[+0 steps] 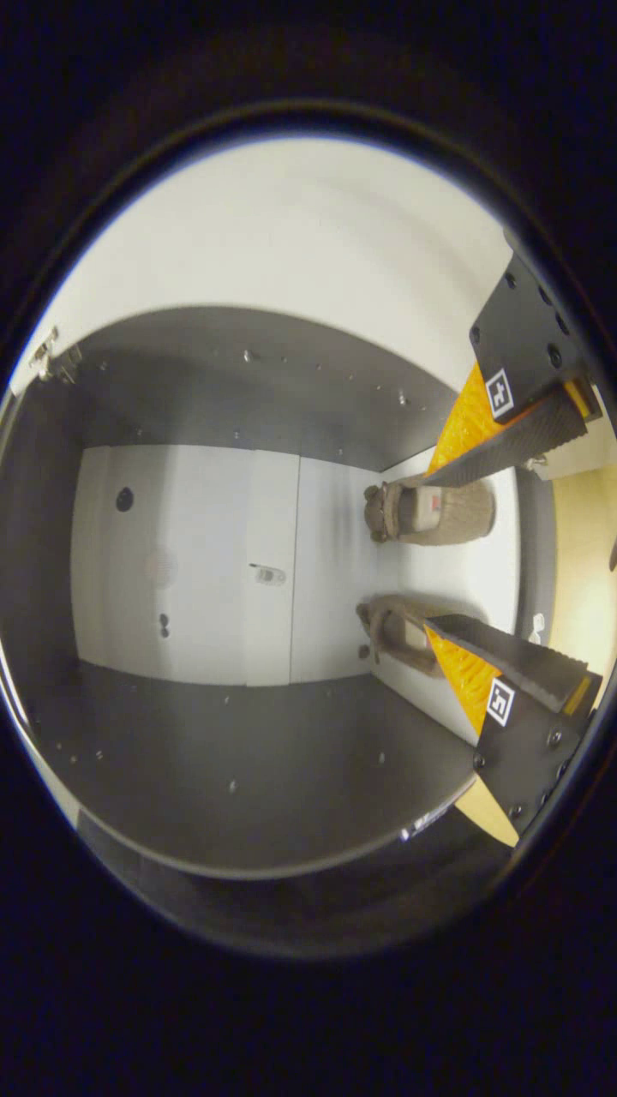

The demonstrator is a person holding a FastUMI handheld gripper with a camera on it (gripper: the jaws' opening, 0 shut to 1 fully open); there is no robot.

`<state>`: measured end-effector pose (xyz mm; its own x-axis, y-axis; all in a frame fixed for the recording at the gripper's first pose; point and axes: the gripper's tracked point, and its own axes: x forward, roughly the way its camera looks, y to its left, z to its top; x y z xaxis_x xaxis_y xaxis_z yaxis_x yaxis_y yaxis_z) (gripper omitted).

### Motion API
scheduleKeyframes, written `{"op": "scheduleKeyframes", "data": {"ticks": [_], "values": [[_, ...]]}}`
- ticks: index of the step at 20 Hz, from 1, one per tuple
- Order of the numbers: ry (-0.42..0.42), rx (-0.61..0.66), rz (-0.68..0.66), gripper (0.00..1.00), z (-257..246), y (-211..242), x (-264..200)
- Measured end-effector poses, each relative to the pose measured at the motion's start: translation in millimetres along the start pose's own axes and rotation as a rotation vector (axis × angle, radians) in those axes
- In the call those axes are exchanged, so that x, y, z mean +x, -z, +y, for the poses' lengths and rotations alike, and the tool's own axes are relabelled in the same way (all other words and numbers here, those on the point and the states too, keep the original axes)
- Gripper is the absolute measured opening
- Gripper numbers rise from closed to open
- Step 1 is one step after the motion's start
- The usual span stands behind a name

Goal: Open the shoe cabinet door, grab the shoes and put them into the shoe cabinet, then close the shoe cabinet door.

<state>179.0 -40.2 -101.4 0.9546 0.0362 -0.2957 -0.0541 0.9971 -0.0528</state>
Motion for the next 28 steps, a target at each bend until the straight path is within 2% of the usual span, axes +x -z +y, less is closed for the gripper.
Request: {"op": "scheduleKeyframes", "data": {"ticks": [3,6,10,14,18,21,24,28], "values": [[-0.036,0.012,-0.042,0.95,9.5,-2.1,-61.1],[-0.033,0.031,-0.058,0.95,12.4,-0.5,-122.3],[-0.009,0.086,-0.16,0.95,14.1,-9.9,-200.2],[0.058,0.126,-0.19,0.95,4.8,1.5,-284.5],[0.195,0.135,-0.191,0.95,-40.7,17.7,-349.9],[0.26,0.186,-0.213,0.95,-82.6,21.3,-385.3],[0.301,0.178,-0.198,0.95,-131.4,33.0,-393.1],[0.283,0.15,-0.211,0.95,-198.4,19.0,-387.0]]}}
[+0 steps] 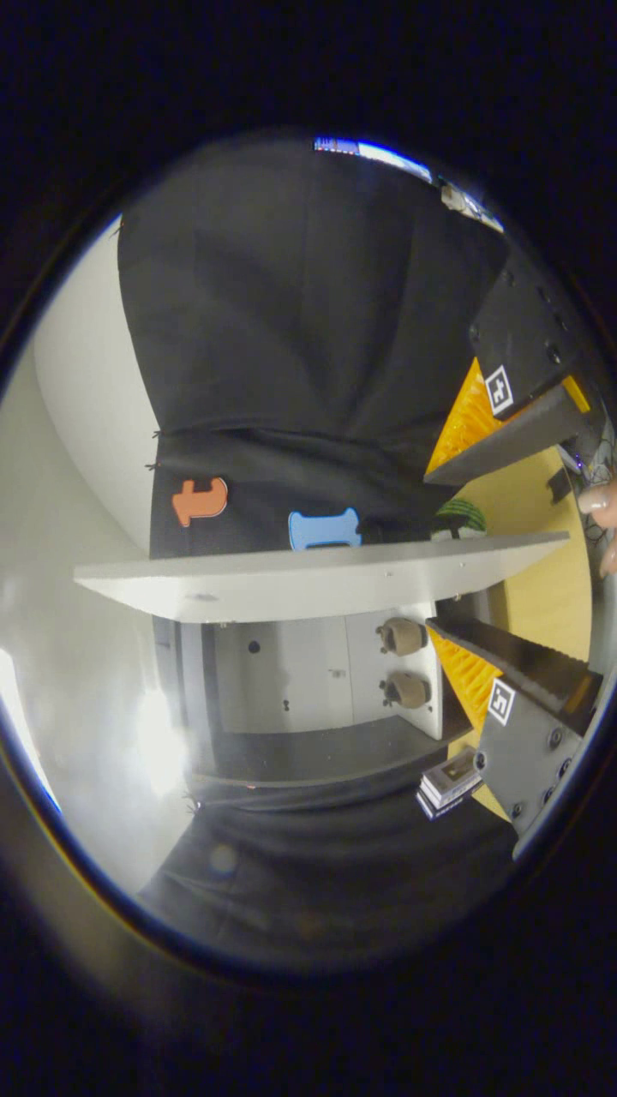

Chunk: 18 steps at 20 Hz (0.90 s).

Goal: Open the shoe cabinet door, grab the shoes and put them into the shoe cabinet, then close the shoe cabinet door.

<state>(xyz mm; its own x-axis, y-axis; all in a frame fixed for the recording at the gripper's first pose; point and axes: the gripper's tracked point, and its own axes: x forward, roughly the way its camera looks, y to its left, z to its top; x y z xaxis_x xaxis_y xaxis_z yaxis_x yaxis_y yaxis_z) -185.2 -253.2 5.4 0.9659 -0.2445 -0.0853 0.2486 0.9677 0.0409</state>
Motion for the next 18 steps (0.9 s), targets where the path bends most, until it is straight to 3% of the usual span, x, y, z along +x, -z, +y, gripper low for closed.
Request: {"op": "scheduleKeyframes", "data": {"ticks": [7,18], "values": [[-0.166,-0.004,0.043,0.96,-44.5,6.5,63.8],[-0.288,0.04,0.036,0.96,-56.3,8.5,157.7]]}}
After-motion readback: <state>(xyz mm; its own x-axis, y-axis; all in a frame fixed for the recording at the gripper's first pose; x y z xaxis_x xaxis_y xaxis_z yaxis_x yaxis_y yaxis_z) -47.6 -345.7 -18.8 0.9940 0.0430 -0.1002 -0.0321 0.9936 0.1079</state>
